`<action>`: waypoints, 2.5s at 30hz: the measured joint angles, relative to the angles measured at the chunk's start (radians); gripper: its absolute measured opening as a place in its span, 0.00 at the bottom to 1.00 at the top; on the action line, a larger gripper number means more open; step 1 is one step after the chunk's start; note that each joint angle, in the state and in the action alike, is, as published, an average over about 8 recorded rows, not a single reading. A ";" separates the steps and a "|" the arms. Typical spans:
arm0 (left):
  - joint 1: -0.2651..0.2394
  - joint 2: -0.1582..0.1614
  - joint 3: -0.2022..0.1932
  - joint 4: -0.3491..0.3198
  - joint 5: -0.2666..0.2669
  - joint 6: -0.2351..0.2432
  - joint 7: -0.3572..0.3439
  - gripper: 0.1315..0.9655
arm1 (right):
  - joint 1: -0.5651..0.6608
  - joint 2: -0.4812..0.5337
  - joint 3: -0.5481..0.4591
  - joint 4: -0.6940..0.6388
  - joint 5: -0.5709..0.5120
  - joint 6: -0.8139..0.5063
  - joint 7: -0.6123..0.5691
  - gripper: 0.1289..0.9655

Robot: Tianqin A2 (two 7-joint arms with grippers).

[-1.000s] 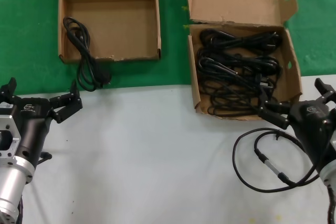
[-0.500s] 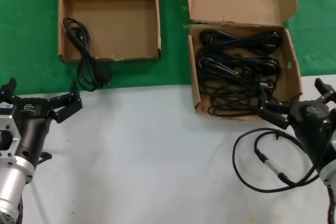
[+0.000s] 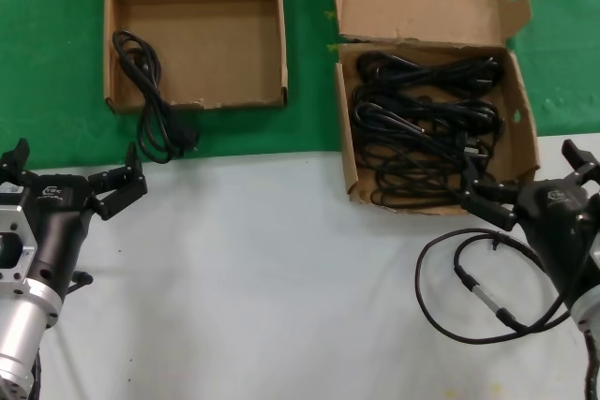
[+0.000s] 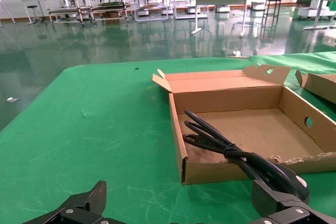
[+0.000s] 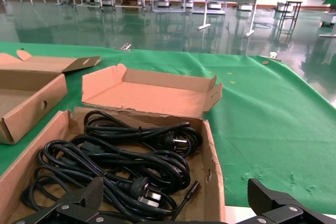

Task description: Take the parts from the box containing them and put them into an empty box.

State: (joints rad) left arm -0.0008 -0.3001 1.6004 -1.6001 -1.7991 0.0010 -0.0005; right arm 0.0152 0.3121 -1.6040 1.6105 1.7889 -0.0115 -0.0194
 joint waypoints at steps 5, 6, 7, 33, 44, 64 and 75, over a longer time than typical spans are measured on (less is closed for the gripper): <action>0.000 0.000 0.000 0.000 0.000 0.000 0.000 1.00 | 0.000 0.000 0.000 0.000 0.000 0.000 0.000 1.00; 0.000 0.000 0.000 0.000 0.000 0.000 0.000 1.00 | 0.000 0.000 0.000 0.000 0.000 0.000 0.000 1.00; 0.000 0.000 0.000 0.000 0.000 0.000 0.000 1.00 | 0.000 0.000 0.000 0.000 0.000 0.000 0.000 1.00; 0.000 0.000 0.000 0.000 0.000 0.000 0.000 1.00 | 0.000 0.000 0.000 0.000 0.000 0.000 0.000 1.00; 0.000 0.000 0.000 0.000 0.000 0.000 0.000 1.00 | 0.000 0.000 0.000 0.000 0.000 0.000 0.000 1.00; 0.000 0.000 0.000 0.000 0.000 0.000 0.000 1.00 | 0.000 0.000 0.000 0.000 0.000 0.000 0.000 1.00; 0.000 0.000 0.000 0.000 0.000 0.000 0.000 1.00 | 0.000 0.000 0.000 0.000 0.000 0.000 0.000 1.00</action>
State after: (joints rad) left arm -0.0008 -0.3001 1.6004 -1.6001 -1.7991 0.0010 -0.0005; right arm 0.0152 0.3121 -1.6040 1.6105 1.7889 -0.0115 -0.0194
